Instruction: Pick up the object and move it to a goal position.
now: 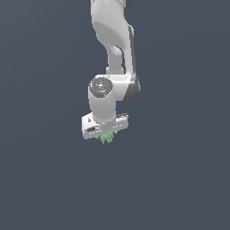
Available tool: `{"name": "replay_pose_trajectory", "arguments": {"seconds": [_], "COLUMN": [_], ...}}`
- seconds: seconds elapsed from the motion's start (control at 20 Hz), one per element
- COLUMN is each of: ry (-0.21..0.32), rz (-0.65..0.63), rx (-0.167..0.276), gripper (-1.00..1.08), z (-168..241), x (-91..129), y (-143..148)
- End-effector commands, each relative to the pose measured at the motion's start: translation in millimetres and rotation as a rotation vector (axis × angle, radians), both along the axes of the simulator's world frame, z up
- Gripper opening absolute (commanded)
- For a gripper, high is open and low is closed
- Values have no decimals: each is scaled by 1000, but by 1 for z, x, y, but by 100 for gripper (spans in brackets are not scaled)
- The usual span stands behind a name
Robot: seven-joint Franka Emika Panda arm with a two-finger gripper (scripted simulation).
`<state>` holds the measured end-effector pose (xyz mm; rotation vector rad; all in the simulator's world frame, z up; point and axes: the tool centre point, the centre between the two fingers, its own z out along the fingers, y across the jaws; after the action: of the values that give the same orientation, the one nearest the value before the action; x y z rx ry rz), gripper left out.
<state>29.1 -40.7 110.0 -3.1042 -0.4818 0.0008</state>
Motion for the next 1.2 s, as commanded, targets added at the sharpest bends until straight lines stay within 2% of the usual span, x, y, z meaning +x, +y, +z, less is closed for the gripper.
{"name": "replay_pose_trajectory", "arguments": {"seconds": [0.0,1.15], "ry": [-1,-1], "rz": [0,0], "rx": [0,0], "gripper": [-100,-100], "z": [25,289], "x": [-3,-27], "y": [-4,-51]}}
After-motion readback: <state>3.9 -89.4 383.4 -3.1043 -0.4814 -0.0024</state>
